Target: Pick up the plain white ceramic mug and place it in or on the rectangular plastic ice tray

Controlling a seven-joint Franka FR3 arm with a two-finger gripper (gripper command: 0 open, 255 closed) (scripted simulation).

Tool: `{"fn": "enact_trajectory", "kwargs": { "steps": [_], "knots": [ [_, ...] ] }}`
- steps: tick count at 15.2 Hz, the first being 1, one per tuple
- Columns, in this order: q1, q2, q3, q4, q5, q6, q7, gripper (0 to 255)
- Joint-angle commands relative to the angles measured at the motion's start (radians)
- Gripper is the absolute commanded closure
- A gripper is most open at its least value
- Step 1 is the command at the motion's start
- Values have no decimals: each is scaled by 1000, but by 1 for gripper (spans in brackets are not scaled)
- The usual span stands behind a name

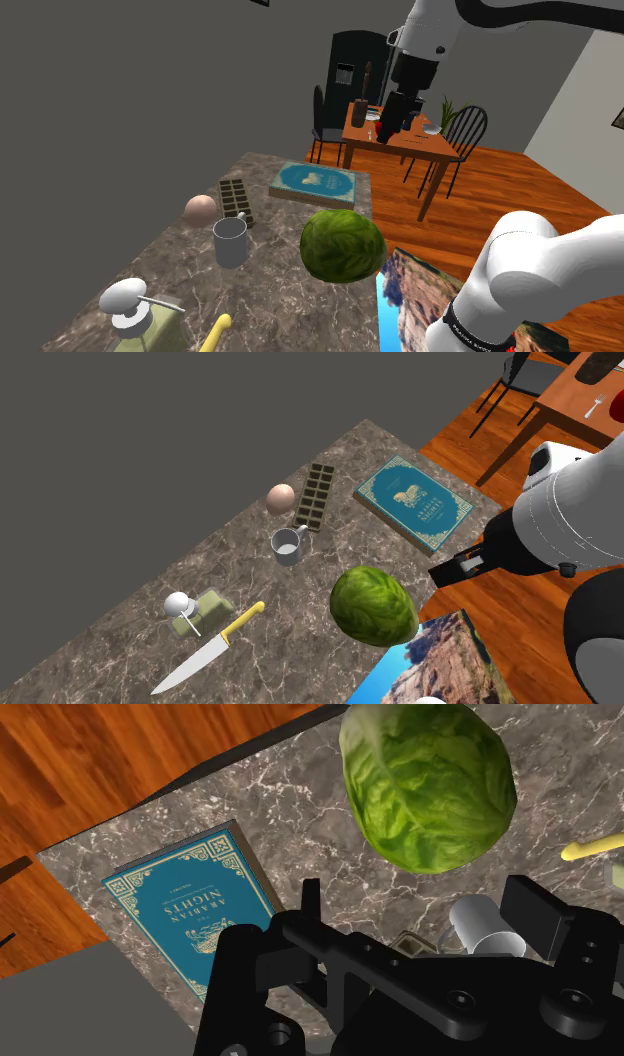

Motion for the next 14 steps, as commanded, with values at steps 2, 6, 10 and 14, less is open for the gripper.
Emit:
{"fn": "enact_trajectory", "kwargs": {
  "steps": [2, 6, 10, 14],
  "knots": [
    [4, 11, 16, -14, 9, 28, 16, 0],
    [19, 71, 80, -58, 42, 143, 80, 0],
    [33, 152, 144, -80, 67, 259, 144, 0],
    [41, 252, 210, -80, 79, 373, 209, 0]
  ]
}}
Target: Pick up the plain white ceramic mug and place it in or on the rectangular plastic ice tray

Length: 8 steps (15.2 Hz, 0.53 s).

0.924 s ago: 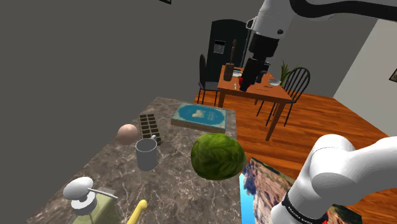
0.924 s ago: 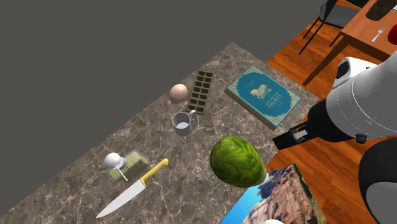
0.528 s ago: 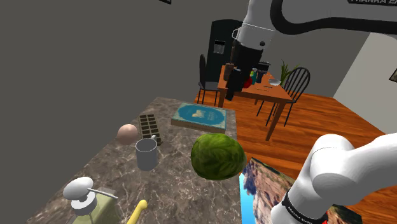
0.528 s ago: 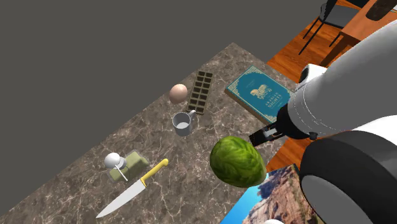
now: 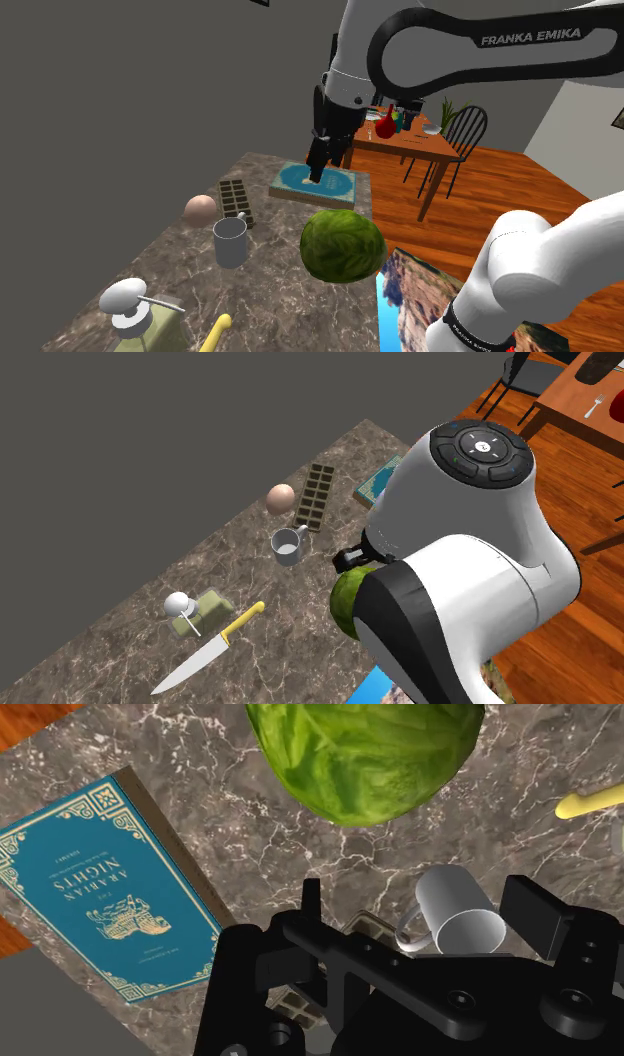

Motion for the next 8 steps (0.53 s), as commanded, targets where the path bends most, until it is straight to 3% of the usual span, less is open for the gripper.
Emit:
{"fn": "enact_trajectory", "kwargs": {
  "steps": [1, 8],
  "knots": [
    [2, 54, 32, 2, 2, 61, 32, 0],
    [-4, 278, 146, 66, -38, 237, 168, 0]
  ]
}}
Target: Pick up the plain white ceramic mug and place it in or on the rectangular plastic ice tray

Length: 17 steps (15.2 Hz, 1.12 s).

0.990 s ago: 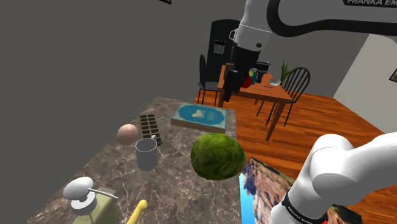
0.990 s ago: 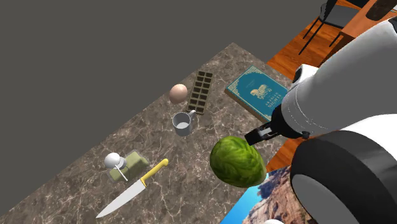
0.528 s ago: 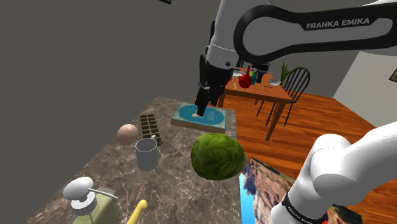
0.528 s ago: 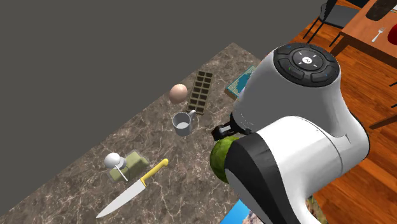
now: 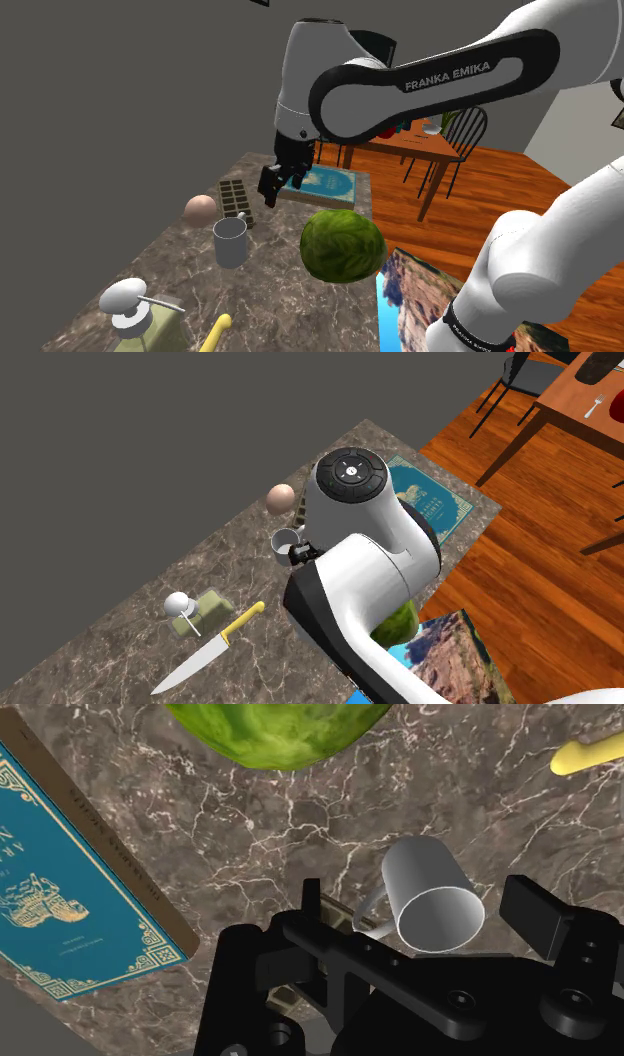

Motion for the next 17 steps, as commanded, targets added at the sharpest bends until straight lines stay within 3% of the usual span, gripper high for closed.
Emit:
{"fn": "enact_trajectory", "kwargs": {
  "steps": [1, 7, 12, 17],
  "knots": [
    [-4, 66, 29, 23, -22, 47, 41, 0],
    [-10, 295, 110, 141, -149, 150, 199, 0],
    [24, 502, 133, 280, -301, 190, 344, 0],
    [32, 542, 121, 273, -332, 231, 365, 0]
  ]
}}
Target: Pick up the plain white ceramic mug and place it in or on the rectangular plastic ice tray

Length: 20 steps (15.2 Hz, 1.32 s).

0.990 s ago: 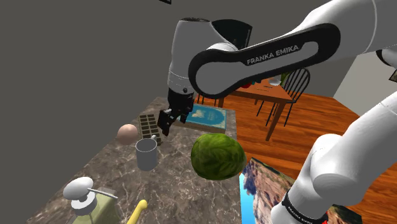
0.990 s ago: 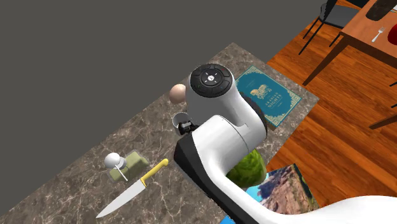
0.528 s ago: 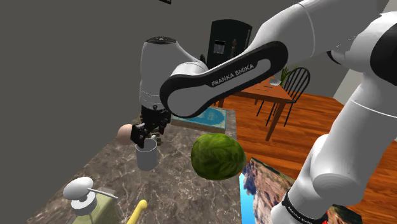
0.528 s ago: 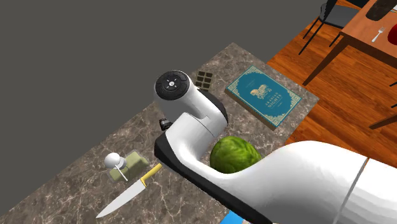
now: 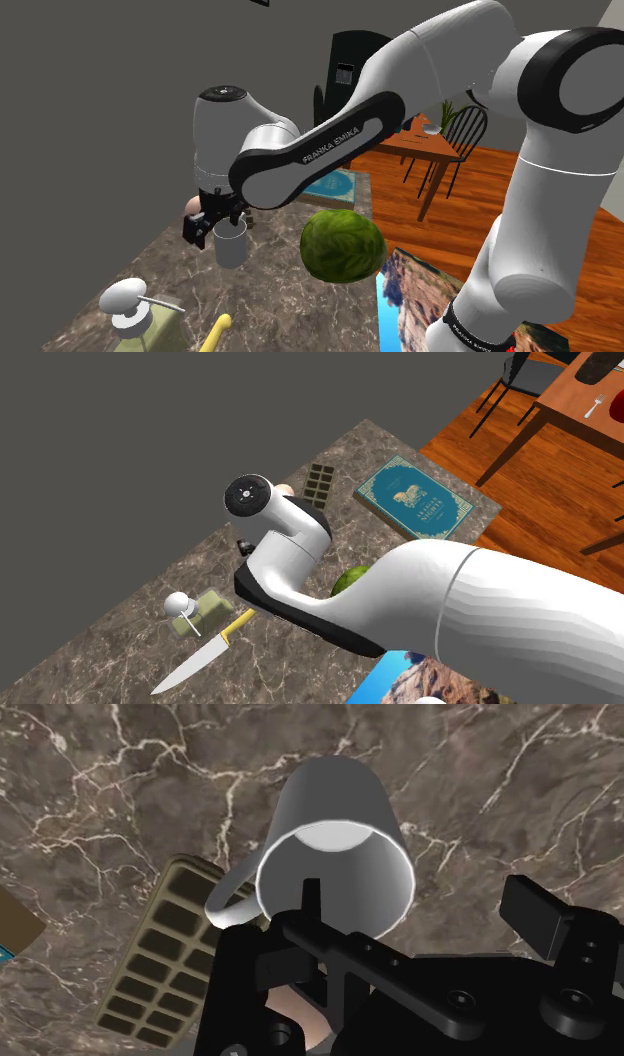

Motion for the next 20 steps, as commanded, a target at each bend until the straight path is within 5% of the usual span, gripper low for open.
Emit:
{"fn": "enact_trajectory", "kwargs": {
  "steps": [1, 11, 12, 20],
  "knots": [
    [2, 22, -5, 0, -16, 19, 10, 0],
    [6, 47, -12, -3, -37, 44, 23, 0],
    [6, 47, -12, -3, -37, 44, 23, 255],
    [6, 47, -12, -3, -37, 44, 23, 255]
  ]
}}
